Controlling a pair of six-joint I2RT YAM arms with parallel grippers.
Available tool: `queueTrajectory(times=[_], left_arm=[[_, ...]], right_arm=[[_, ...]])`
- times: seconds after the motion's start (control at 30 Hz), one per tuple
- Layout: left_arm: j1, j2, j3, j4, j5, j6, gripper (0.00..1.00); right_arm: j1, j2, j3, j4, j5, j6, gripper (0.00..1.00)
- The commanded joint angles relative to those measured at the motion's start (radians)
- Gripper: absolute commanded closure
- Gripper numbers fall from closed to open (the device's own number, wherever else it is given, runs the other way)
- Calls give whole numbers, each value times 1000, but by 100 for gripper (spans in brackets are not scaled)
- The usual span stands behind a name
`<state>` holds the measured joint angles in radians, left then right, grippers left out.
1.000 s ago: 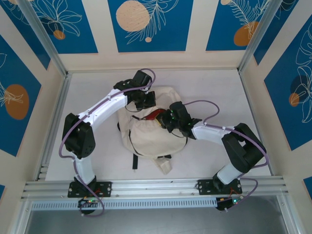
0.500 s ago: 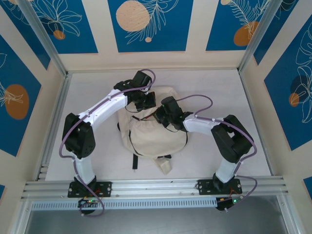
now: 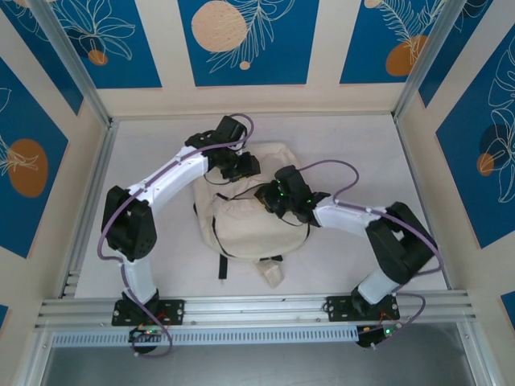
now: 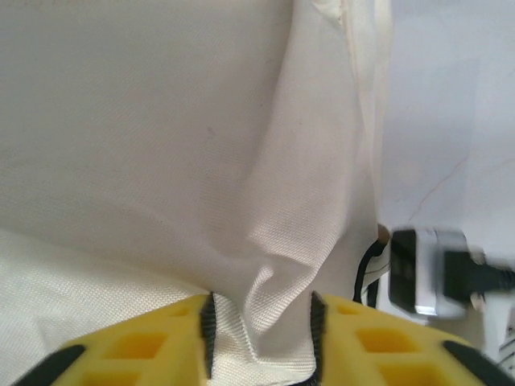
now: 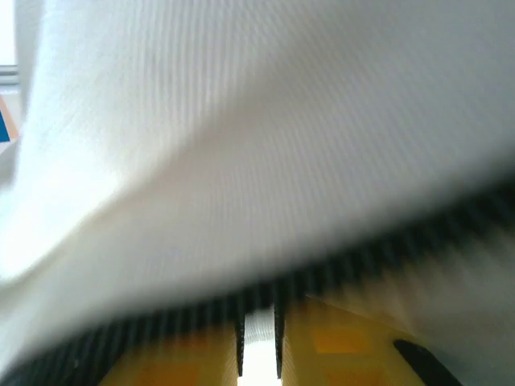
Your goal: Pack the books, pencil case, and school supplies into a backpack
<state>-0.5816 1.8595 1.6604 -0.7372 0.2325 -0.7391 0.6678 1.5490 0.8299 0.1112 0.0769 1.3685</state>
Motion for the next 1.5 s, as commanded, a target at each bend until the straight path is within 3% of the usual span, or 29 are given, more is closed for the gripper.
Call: queueTrajectory(times=[0.0, 0.13, 0.27, 0.4, 0.53, 0.77, 1.07, 1.47], left_arm=[[31, -56, -19, 2, 16, 18, 51], [70, -110, -65, 1, -6, 23, 40], [138, -201, -164, 13, -21, 21, 34], [224, -320, -293, 10, -69, 20, 27], [293, -436, -390, -56, -173, 56, 18], [421, -609, -570, -109, -203, 85, 3], [524, -714, -669, -115, -196, 92, 0], [526, -712, -669, -95, -199, 101, 0]], right_arm=[[9, -105, -39, -162, 3, -79, 78], [23, -212, -20, -373, 64, -159, 74], [52, -230, 133, -660, 153, -314, 64], [119, -129, 371, -887, 269, -507, 49], [193, 33, 576, -979, 336, -700, 42], [251, 362, 937, -1107, 349, -947, 42], [280, 696, 1308, -1214, 397, -1128, 45], [301, 832, 1413, -1240, 456, -1204, 54]])
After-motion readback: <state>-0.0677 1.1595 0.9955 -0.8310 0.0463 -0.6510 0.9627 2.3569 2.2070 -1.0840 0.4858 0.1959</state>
